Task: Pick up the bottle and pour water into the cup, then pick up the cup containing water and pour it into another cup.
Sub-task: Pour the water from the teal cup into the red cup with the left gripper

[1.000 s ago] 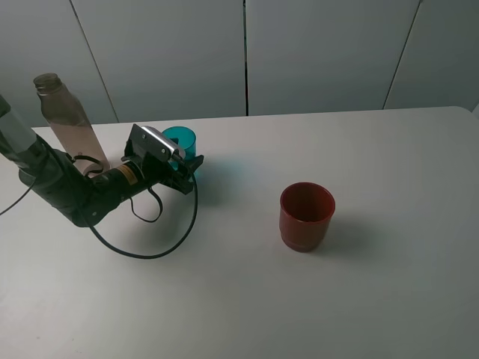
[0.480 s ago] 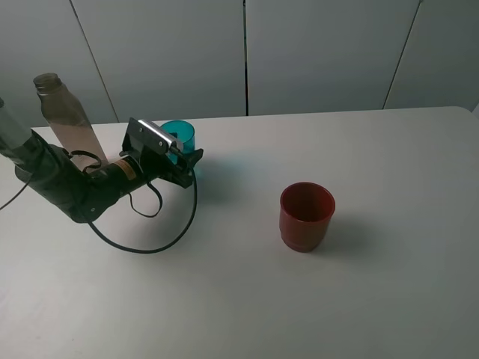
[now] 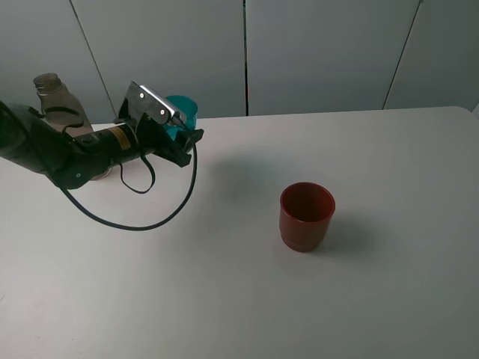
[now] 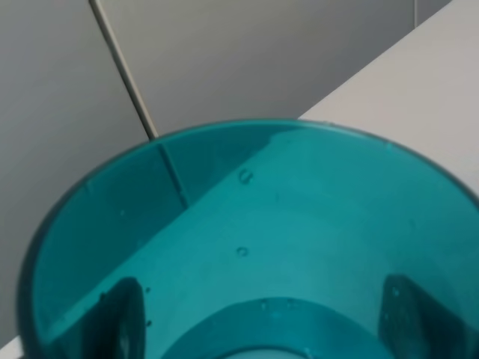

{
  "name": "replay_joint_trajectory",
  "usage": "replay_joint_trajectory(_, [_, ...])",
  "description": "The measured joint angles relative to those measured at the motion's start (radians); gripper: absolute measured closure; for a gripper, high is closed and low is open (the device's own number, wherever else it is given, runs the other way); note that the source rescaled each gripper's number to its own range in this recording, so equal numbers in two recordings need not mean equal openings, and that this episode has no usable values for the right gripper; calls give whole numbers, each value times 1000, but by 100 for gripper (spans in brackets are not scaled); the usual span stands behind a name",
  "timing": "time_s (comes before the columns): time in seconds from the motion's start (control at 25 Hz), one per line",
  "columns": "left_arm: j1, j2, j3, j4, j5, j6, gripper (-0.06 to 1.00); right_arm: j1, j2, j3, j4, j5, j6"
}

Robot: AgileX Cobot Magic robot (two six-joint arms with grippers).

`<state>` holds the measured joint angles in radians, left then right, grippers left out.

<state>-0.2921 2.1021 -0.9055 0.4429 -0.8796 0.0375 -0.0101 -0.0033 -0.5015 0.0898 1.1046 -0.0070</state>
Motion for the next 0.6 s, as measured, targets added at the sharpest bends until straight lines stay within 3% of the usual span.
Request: replay_joint_trajectory(0.6, [-166, -174, 0, 65, 257, -2, 93, 0, 0, 0, 0, 0, 0])
